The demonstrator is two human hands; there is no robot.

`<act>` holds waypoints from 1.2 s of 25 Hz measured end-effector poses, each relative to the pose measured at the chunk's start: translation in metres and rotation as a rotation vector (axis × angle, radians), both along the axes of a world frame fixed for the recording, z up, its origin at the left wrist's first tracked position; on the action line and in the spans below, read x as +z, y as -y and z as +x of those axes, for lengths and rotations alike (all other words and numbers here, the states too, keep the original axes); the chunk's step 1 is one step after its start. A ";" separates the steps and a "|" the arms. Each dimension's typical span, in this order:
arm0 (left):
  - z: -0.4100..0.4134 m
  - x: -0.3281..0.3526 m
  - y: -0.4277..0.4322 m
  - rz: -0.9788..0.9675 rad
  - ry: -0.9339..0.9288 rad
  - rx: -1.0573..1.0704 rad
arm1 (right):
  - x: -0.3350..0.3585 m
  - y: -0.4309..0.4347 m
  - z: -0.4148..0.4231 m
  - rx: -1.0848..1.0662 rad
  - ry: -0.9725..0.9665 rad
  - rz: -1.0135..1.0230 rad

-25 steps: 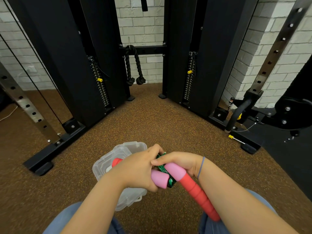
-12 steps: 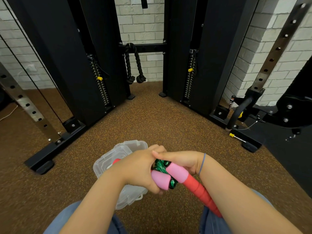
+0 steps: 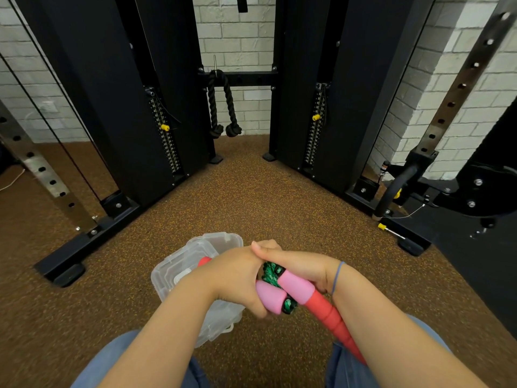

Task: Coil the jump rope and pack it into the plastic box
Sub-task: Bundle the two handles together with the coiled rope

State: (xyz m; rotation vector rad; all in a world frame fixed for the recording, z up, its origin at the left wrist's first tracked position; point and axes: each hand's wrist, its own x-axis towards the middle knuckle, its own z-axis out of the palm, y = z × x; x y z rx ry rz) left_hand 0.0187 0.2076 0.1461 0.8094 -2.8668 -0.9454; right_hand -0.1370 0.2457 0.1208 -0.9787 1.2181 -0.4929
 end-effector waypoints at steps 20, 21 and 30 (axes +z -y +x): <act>0.012 0.006 0.001 0.382 -0.194 0.099 | 0.005 -0.001 -0.017 0.287 0.434 -0.040; 0.013 0.006 0.003 0.418 -0.199 0.099 | 0.005 -0.001 -0.016 0.314 0.412 -0.055; 0.018 0.008 0.008 0.755 -0.256 0.042 | 0.020 -0.006 -0.006 0.259 0.476 -0.025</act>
